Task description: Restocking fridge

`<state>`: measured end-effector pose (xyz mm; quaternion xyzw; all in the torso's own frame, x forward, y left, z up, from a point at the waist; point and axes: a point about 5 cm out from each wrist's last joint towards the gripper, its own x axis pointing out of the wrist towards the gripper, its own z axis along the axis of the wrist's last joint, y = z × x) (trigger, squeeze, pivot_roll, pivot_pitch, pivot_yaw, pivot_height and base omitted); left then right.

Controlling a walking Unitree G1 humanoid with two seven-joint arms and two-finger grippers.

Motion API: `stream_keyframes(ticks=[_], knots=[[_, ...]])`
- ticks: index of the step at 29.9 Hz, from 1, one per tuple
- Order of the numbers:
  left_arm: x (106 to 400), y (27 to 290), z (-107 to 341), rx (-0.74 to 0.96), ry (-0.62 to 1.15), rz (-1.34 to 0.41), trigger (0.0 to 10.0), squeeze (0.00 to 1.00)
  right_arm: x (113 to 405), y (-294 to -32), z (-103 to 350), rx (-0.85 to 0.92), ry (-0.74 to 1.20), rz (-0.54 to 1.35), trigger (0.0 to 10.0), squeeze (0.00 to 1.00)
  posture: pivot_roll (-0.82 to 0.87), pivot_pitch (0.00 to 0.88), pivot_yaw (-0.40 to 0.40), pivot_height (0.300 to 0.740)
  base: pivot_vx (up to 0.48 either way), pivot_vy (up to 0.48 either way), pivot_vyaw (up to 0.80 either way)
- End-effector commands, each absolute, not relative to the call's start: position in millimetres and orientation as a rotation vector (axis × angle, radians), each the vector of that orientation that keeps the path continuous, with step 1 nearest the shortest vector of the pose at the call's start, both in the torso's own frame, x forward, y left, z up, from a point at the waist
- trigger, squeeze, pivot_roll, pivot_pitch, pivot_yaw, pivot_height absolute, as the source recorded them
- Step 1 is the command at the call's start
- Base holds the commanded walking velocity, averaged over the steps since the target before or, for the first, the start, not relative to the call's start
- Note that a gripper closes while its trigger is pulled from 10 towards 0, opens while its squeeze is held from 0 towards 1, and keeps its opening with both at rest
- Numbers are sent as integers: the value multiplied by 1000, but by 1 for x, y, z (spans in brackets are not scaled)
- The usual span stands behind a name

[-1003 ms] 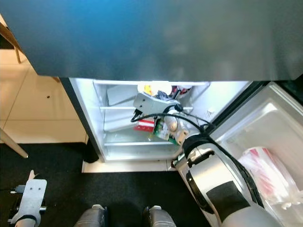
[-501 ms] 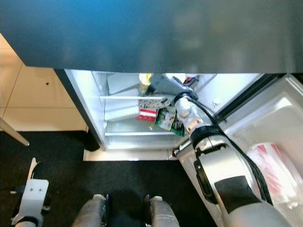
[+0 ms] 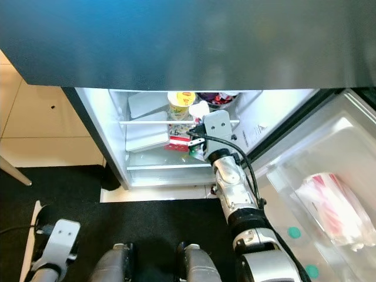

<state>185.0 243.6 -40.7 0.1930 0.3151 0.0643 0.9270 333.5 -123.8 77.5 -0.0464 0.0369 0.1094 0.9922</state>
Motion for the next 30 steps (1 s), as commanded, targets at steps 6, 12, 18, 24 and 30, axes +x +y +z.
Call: stream_keyframes(ticks=[6, 12, 18, 24, 30], knots=[[186, 236, -56, 198, 721, 193, 10000, 0, 291, -145, 3, 152, 404, 34, 10000, 0, 23, 39, -45, 740, 0, 0, 0], [189, 229, -58, 209, 730, 135, 10000, 0, 285, -165, -6, 274, 453, -99, 10000, 0, 17, 20, -44, 740, 0, 0, 0], [187, 231, -61, 213, 744, 147, 10000, 0, 286, -168, -6, 257, 452, -100, 10000, 0, 17, 18, -46, 740, 0, 0, 0], [184, 228, -65, 208, 757, 142, 10000, 0, 283, -151, -11, 146, 479, -2, 10000, 0, 24, 17, -48, 740, 0, 0, 0], [182, 227, -68, 220, 768, 130, 10000, 0, 283, -148, -12, 124, 486, 13, 10000, 0, 25, 15, -49, 740, 0, 0, 0]])
